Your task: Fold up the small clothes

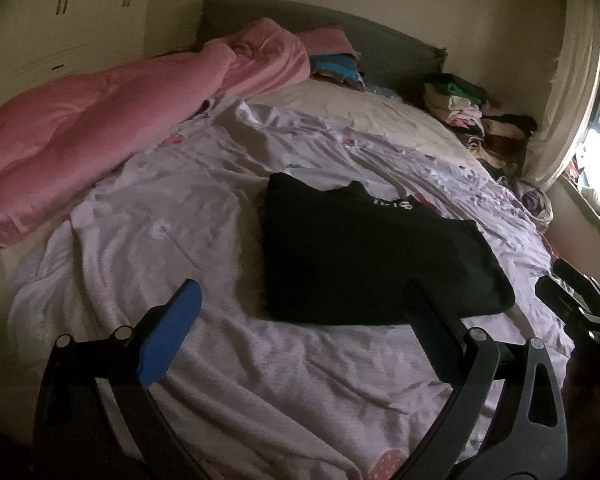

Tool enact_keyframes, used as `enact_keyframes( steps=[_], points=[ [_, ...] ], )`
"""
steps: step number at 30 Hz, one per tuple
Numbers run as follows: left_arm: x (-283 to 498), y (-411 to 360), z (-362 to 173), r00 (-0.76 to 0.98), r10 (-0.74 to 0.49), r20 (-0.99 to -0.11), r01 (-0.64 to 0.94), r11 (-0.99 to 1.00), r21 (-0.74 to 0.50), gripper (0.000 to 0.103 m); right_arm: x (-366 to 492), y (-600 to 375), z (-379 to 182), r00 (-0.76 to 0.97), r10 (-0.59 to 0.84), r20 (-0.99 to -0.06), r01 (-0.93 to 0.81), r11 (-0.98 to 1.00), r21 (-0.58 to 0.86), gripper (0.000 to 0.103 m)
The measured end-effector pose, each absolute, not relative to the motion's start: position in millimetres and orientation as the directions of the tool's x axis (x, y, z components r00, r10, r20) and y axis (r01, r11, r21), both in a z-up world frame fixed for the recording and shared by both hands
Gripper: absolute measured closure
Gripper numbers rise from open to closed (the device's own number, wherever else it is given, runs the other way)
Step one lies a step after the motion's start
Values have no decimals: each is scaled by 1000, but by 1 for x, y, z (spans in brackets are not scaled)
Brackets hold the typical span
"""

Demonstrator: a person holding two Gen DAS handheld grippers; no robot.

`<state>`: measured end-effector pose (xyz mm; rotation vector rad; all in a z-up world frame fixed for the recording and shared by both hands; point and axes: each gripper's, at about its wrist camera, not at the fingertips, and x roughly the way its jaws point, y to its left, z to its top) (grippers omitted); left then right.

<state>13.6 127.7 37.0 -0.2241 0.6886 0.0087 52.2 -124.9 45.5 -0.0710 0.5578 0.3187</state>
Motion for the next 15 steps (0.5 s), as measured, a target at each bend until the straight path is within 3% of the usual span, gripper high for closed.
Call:
enact_keyframes(
  steps=[15],
  points=[
    [20, 165, 20, 743, 18, -670, -173, 971, -166, 10, 60, -59, 30, 744, 344, -573, -435, 900, -25, 4]
  ],
)
